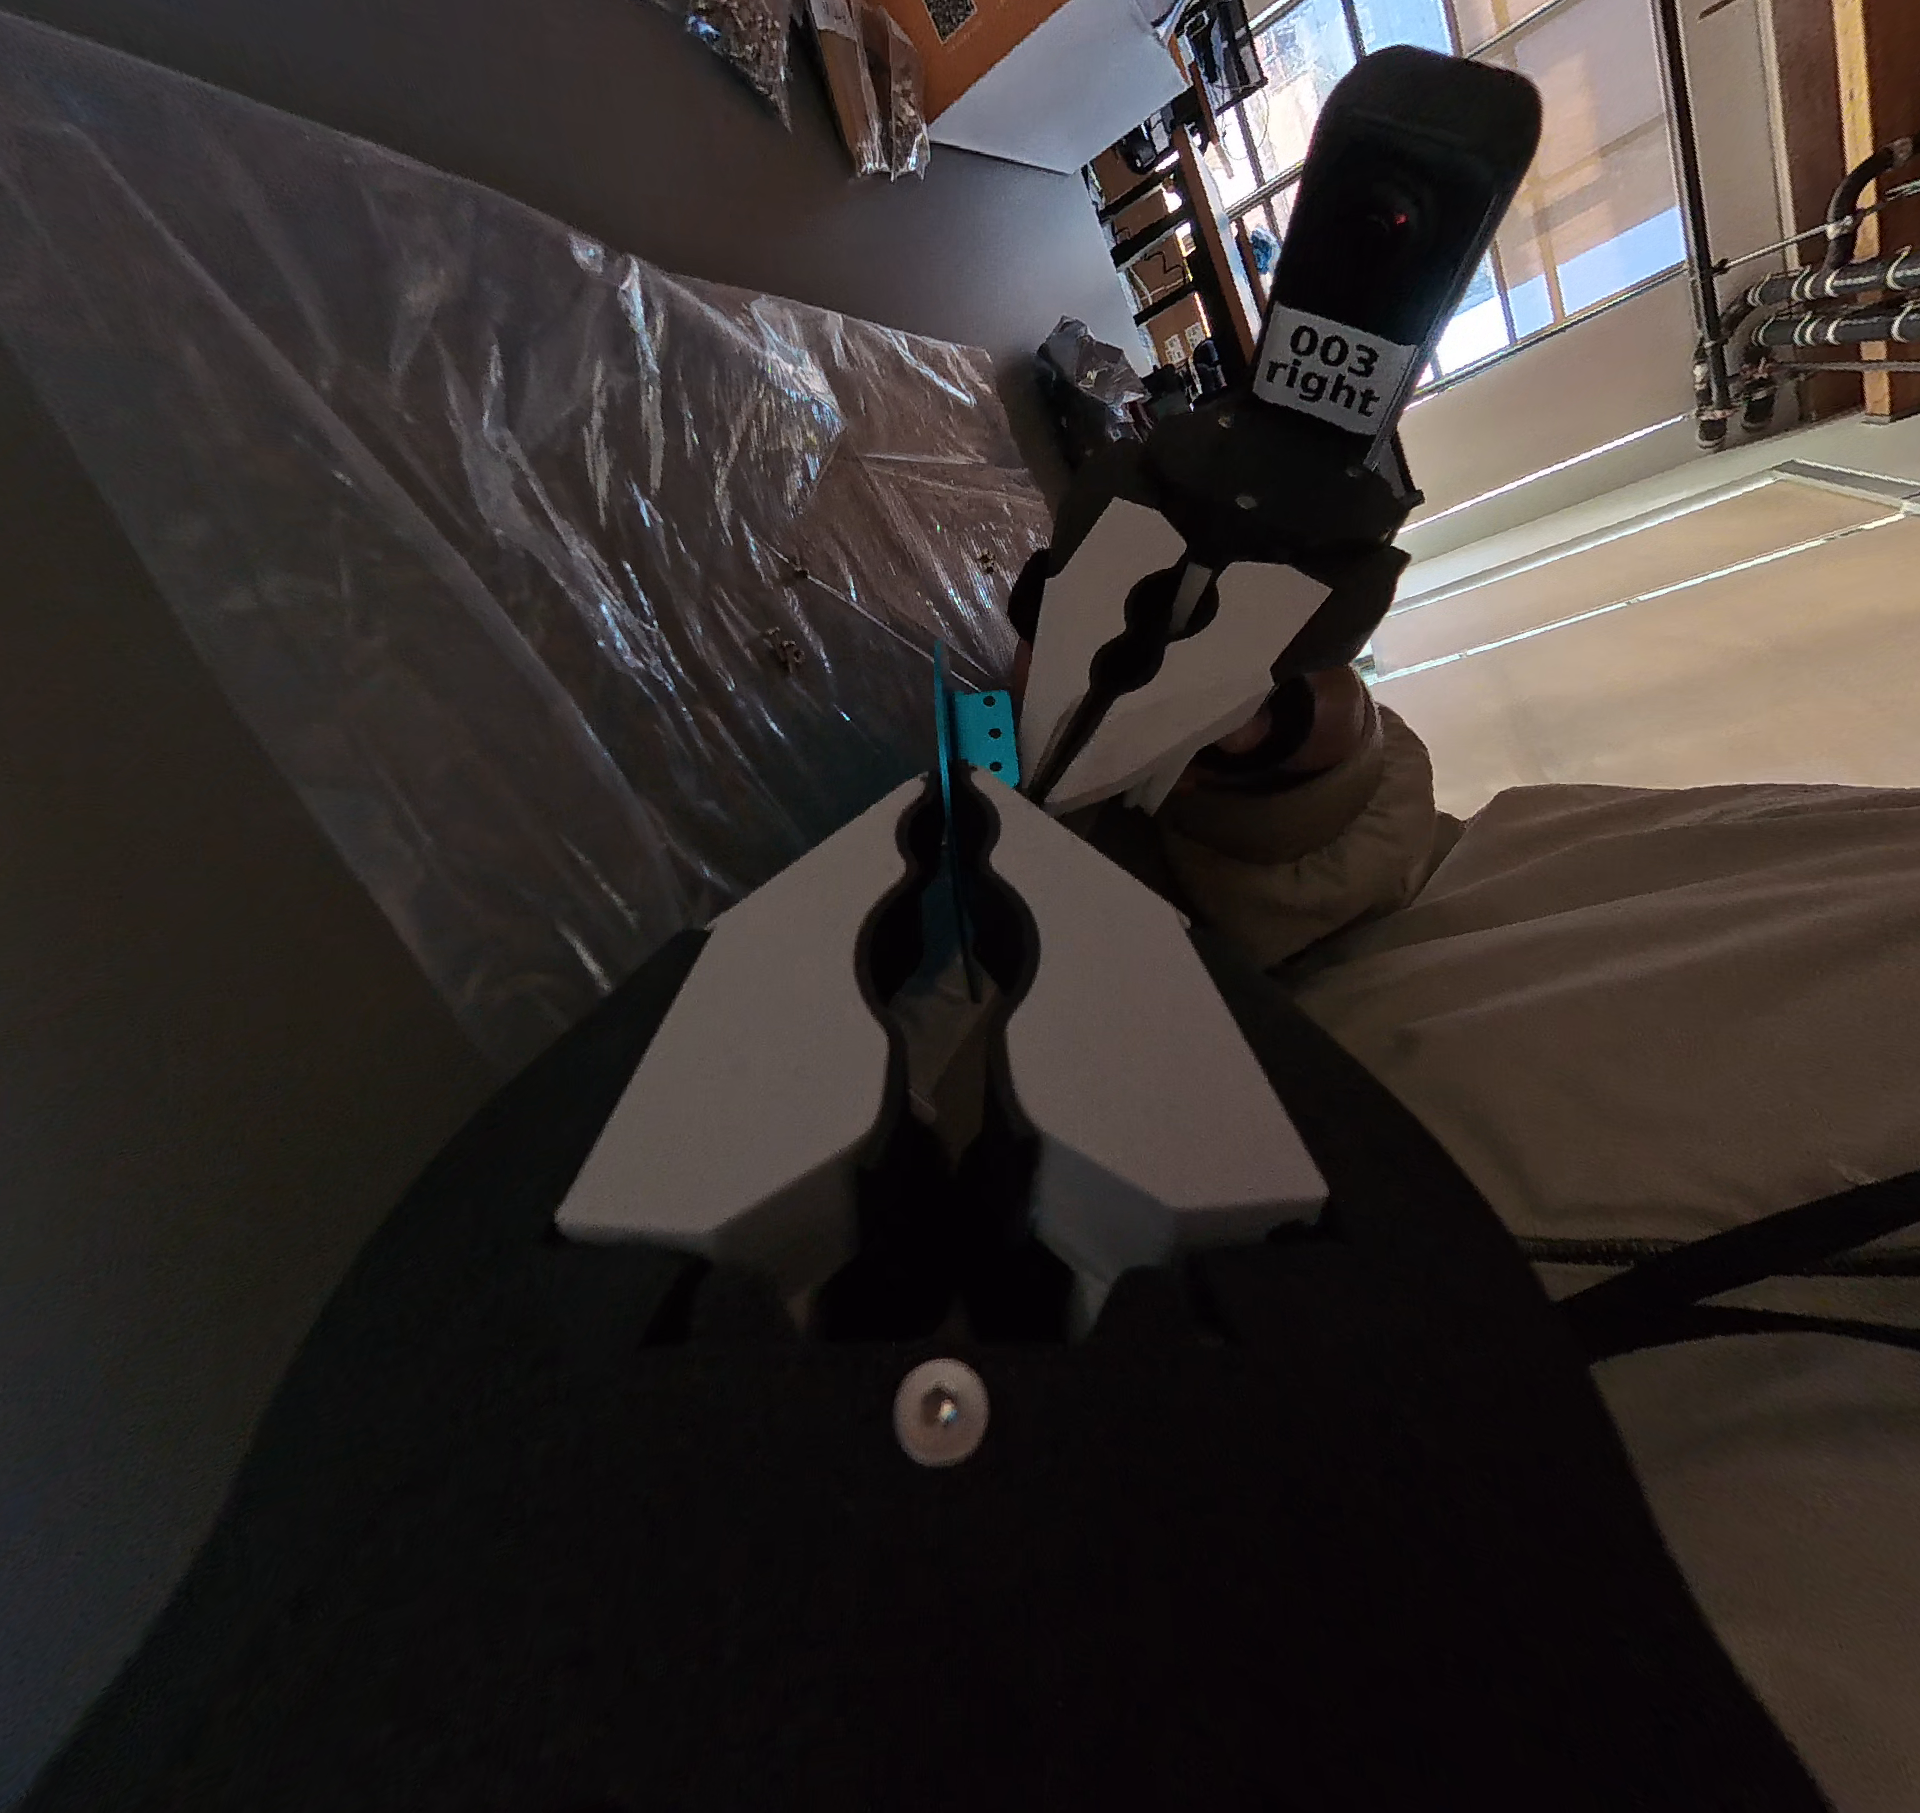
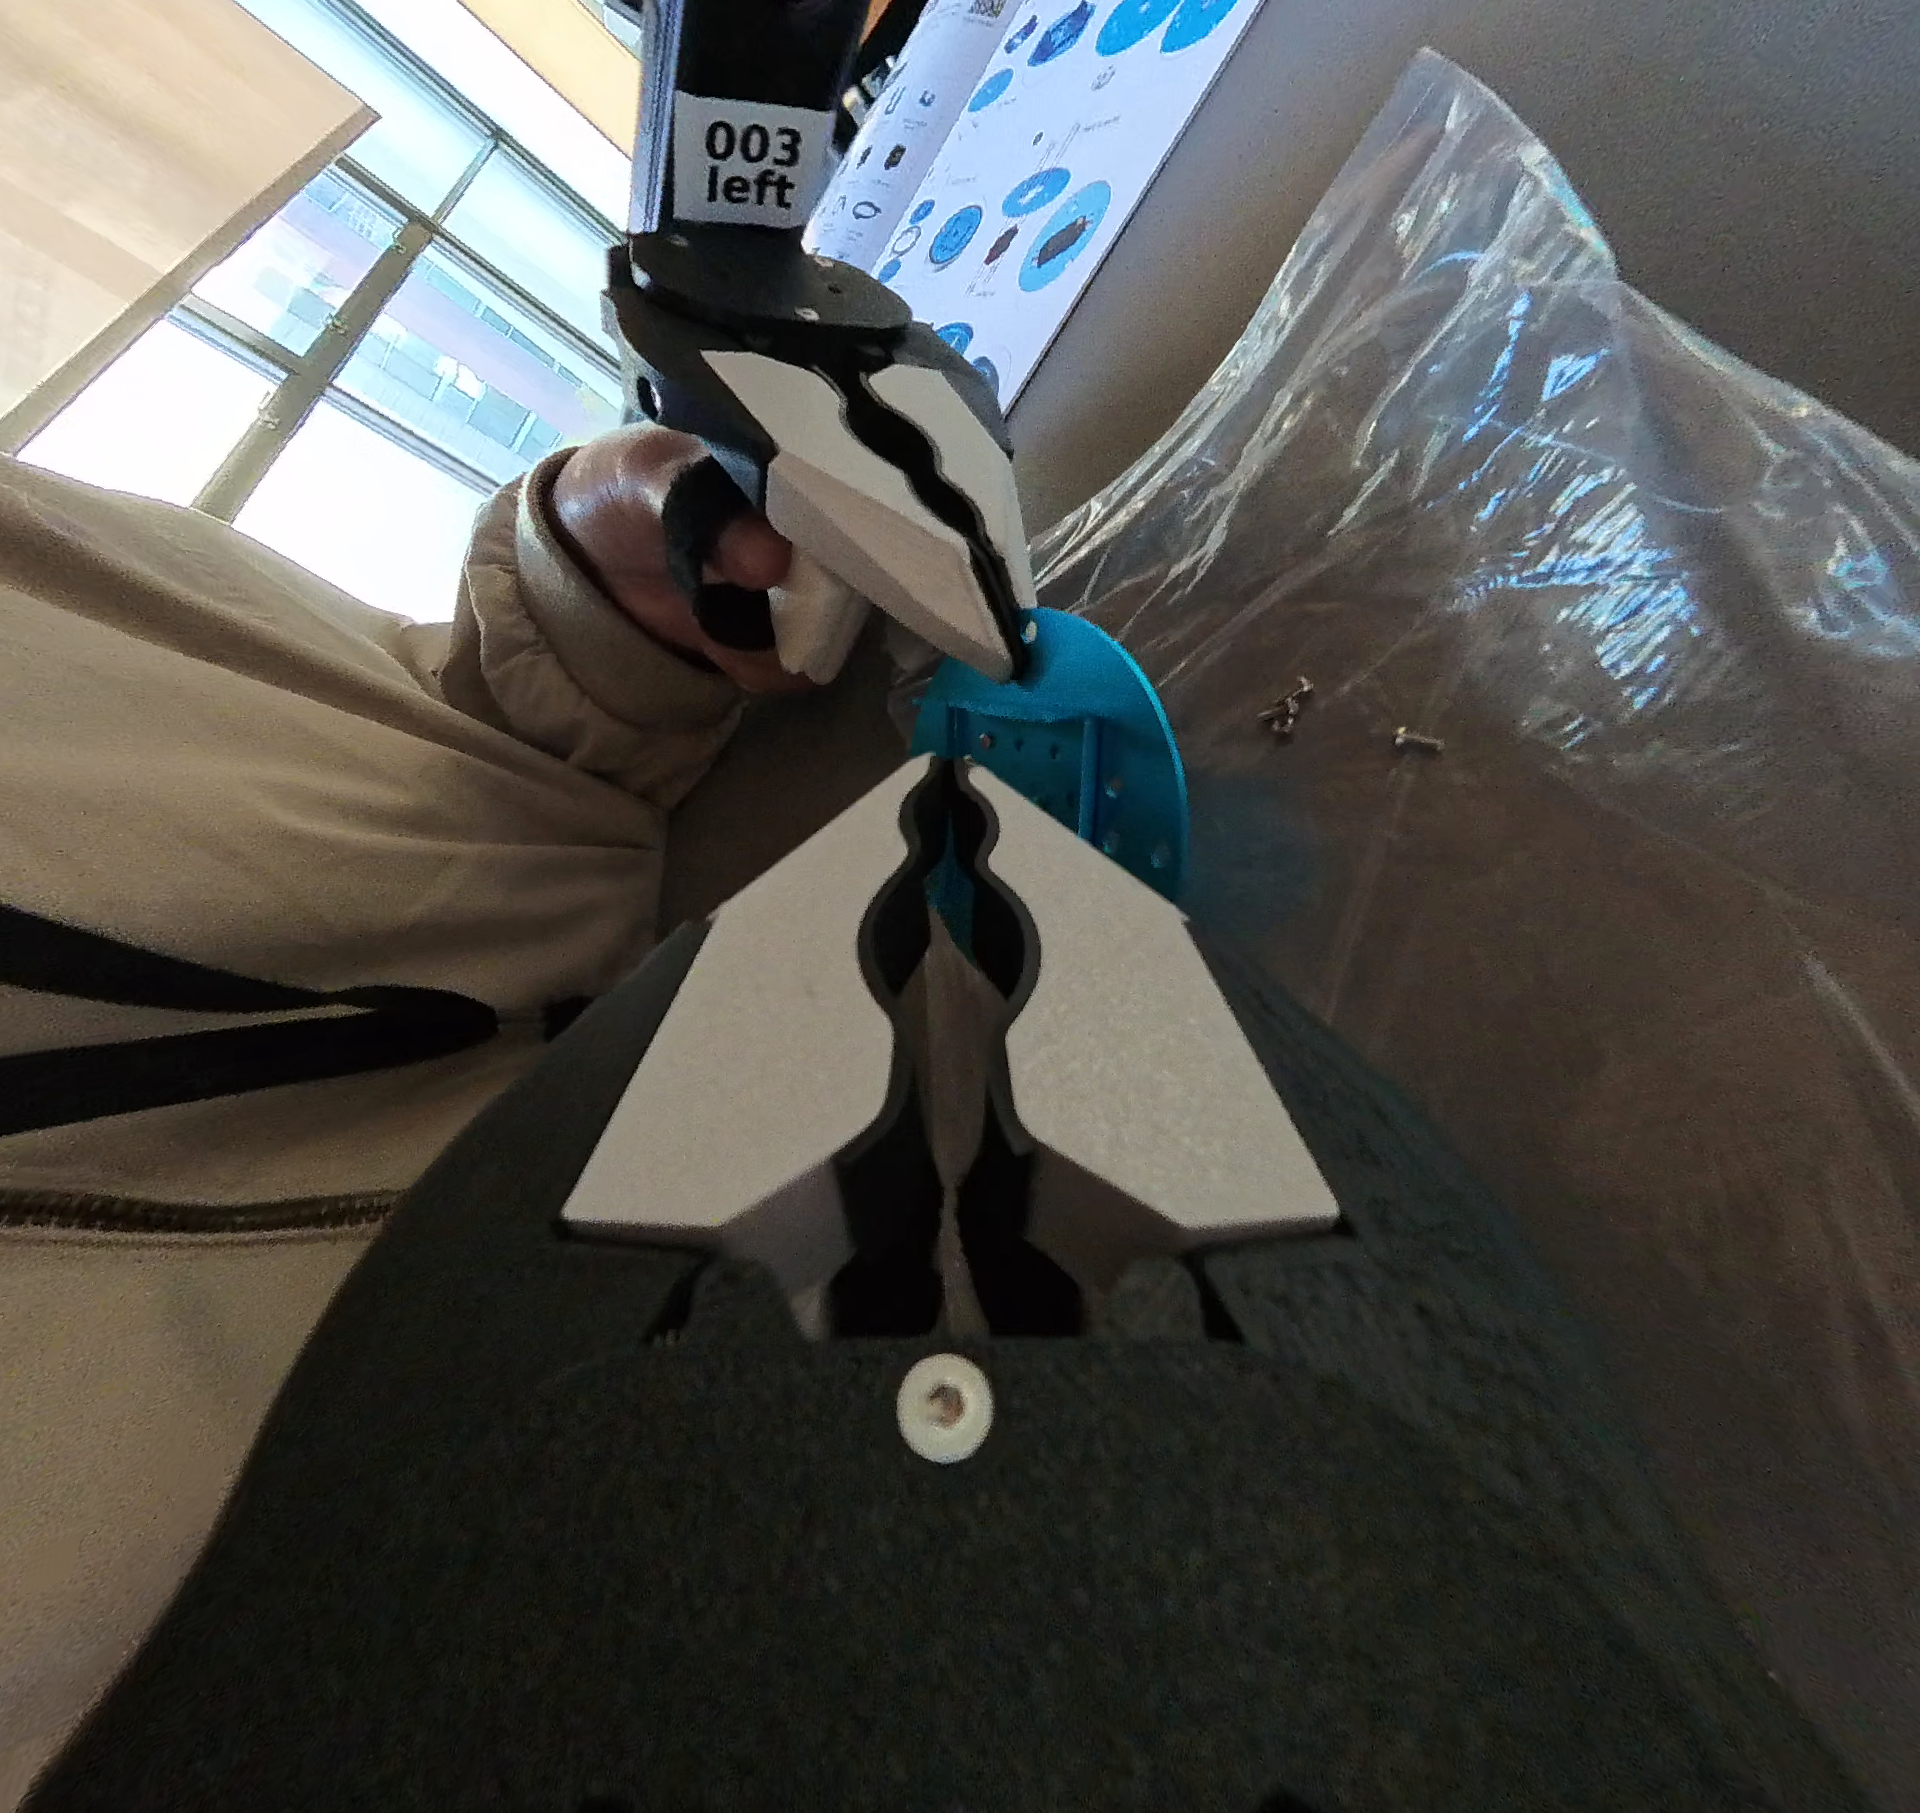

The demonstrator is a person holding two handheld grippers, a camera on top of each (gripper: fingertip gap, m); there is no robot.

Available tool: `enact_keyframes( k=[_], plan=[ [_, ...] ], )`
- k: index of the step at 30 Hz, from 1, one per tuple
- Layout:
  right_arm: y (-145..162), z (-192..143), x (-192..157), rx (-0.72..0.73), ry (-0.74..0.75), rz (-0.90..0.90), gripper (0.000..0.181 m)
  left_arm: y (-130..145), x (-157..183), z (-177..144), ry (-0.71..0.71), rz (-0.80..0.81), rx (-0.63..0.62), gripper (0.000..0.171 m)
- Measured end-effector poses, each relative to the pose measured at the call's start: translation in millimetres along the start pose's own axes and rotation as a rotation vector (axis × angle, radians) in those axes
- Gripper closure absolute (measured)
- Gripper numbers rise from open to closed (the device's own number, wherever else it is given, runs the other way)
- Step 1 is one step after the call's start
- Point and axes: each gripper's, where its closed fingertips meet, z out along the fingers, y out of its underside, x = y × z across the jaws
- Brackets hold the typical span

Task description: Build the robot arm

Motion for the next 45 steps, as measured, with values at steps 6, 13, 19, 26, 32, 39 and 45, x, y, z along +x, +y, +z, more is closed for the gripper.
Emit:
enact_keyframes(
  k=[6,13,19,26,32,39,45],
  plan=[
    [-3.7,1.2,6.6,0.012,0.044,-0.014,0.181,0.4,-0.1,0.5,0.000,-0.001,-0.004,0.171],
    [0.7,3.6,9.5,-0.021,0.062,-0.011,0.181,1.0,-1.0,0.9,-0.005,-0.001,-0.006,0.171],
    [0.7,2.3,11.3,-0.020,0.061,0.006,0.181,1.4,-0.3,1.2,-0.001,0.002,-0.007,0.171],
    [-0.6,2.5,13.5,-0.021,0.106,-0.044,0.181,1.3,-1.4,1.2,-0.006,-0.001,-0.008,0.171],
    [-2.1,4.4,15.4,-0.040,0.211,-0.204,0.181,1.2,-3.0,1.4,-0.015,-0.008,-0.007,0.171],
    [-4.2,2.4,16.5,-0.038,0.264,-0.300,0.180,0.9,-2.7,1.3,-0.012,-0.013,-0.005,0.171],
    [-7.8,-6.1,16.7,-0.019,0.288,-0.390,0.170,-0.2,-2.3,0.2,-0.006,-0.015,0.001,0.171]
  ],
)
